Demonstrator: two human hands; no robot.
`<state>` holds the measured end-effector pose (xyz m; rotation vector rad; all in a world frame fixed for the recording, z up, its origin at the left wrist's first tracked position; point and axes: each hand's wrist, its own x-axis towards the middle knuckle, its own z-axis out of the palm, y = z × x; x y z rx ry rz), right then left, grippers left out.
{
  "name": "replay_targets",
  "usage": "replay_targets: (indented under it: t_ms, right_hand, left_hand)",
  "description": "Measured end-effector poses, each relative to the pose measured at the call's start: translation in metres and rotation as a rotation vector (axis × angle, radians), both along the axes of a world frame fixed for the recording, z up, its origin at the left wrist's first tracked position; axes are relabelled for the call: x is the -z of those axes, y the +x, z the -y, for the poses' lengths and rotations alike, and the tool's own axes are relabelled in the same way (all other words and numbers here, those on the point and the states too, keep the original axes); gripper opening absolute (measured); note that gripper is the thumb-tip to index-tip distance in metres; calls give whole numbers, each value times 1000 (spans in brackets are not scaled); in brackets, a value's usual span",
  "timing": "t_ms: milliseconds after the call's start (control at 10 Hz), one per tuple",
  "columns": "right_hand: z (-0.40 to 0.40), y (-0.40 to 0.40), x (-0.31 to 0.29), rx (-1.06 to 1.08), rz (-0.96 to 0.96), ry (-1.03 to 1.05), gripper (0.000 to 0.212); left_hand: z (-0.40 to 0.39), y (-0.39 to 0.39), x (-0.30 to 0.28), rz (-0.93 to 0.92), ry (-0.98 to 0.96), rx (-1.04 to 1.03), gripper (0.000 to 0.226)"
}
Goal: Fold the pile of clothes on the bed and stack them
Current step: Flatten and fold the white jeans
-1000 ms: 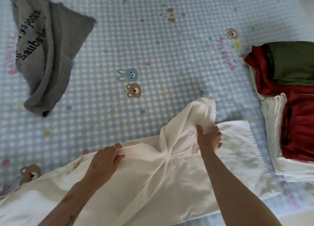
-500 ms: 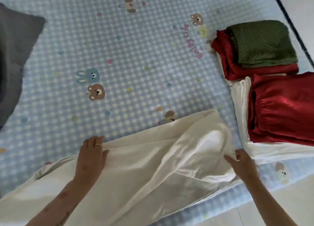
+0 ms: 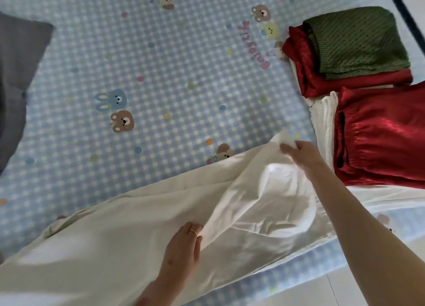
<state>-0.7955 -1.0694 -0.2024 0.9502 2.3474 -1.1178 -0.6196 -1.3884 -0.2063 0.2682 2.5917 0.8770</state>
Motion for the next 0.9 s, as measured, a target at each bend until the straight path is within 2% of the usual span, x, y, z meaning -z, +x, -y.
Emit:
replay_targets:
  t_ms: [100, 200, 300, 400, 500, 600, 700, 800, 900]
  right_hand:
    - [-6, -12, -49, -97, -270, -35, 9]
    - [-19, 2, -106, -96, -418, -287, 6]
    - [-43, 39, -142, -221, -370, -334, 11]
    - [-79, 87, -144, -244, -139, -318, 29]
    - [-111, 137, -111, -266, 145, -162, 35]
    - [-113, 165, -72, -76, 232, -250, 36]
    - [-107, 166, -51, 206, 157, -366, 33]
    - [-112, 156, -46, 347, 121, -394, 30]
    - [-110, 153, -41, 197, 139, -207, 28]
  left_hand:
    - [11, 2, -27, -33, 120, -40, 11]
    - [15, 16, -47, 78, 200, -166, 19]
    - [6, 31, -46, 309, 199, -158, 28]
    - [-6, 28, -46, 332, 201, 162, 18]
    - [-25, 14, -38, 122, -6, 328, 54]
    - [-49, -8, -14, -171, 74, 331, 42]
    - [-93, -72, -7, -222, 16, 138, 36]
    - [-143, -134, 9, -1, -93, 73, 28]
    - [-174, -180, 24, 310, -259, 189, 42]
